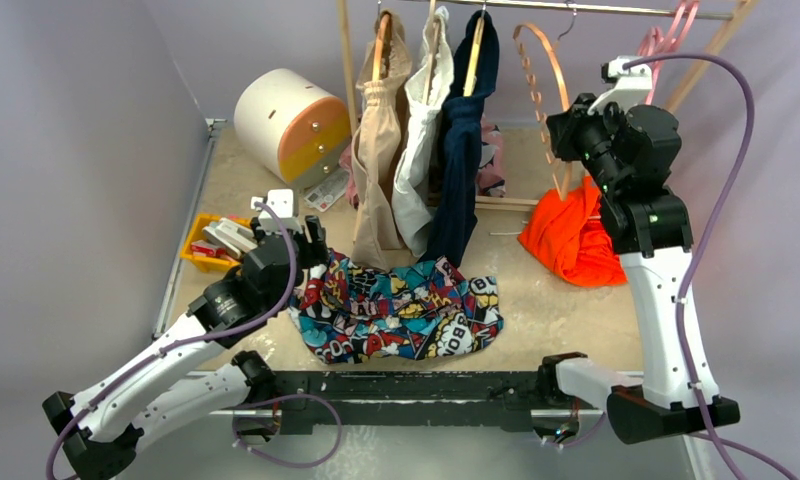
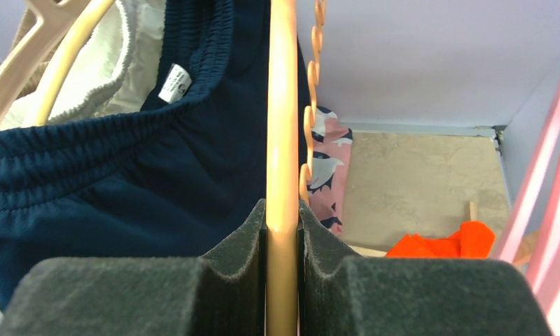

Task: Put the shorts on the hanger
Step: Pick up the hanger from the clothesline.

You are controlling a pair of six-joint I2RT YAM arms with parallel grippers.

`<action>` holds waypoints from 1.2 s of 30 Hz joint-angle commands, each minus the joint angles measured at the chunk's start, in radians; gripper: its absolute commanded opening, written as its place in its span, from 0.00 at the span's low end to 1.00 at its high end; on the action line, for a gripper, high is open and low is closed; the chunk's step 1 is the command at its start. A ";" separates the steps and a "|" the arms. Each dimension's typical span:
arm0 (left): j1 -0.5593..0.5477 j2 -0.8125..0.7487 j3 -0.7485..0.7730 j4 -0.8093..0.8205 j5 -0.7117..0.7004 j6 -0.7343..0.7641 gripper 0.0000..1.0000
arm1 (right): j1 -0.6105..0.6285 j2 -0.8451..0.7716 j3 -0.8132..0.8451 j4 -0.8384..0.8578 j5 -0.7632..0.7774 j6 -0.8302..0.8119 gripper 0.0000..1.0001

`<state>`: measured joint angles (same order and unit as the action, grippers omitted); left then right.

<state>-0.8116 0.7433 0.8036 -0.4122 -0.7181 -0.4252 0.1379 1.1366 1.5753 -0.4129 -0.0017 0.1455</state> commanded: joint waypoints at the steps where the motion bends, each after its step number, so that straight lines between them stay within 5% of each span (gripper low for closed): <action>1: 0.005 -0.001 0.019 0.026 -0.004 0.013 0.63 | 0.009 -0.021 -0.002 0.074 -0.049 -0.028 0.00; 3: 0.005 -0.001 0.018 0.025 -0.004 0.013 0.63 | 0.009 -0.025 -0.008 0.070 -0.049 -0.026 0.02; 5: 0.005 0.001 0.017 0.025 -0.003 0.013 0.63 | 0.009 -0.033 -0.011 0.067 -0.044 -0.022 0.24; 8: 0.005 0.004 0.020 0.026 -0.001 0.013 0.63 | 0.009 -0.033 0.007 0.063 -0.034 -0.017 0.44; 14: 0.005 0.004 0.021 0.024 0.002 0.013 0.63 | 0.010 -0.001 0.049 0.071 -0.025 0.023 0.58; 36: 0.005 -0.008 0.023 0.024 0.022 0.016 0.63 | 0.008 0.133 0.115 0.298 0.043 0.065 0.63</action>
<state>-0.8116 0.7479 0.8036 -0.4122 -0.7036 -0.4248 0.1440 1.2686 1.6352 -0.2138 0.0113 0.1825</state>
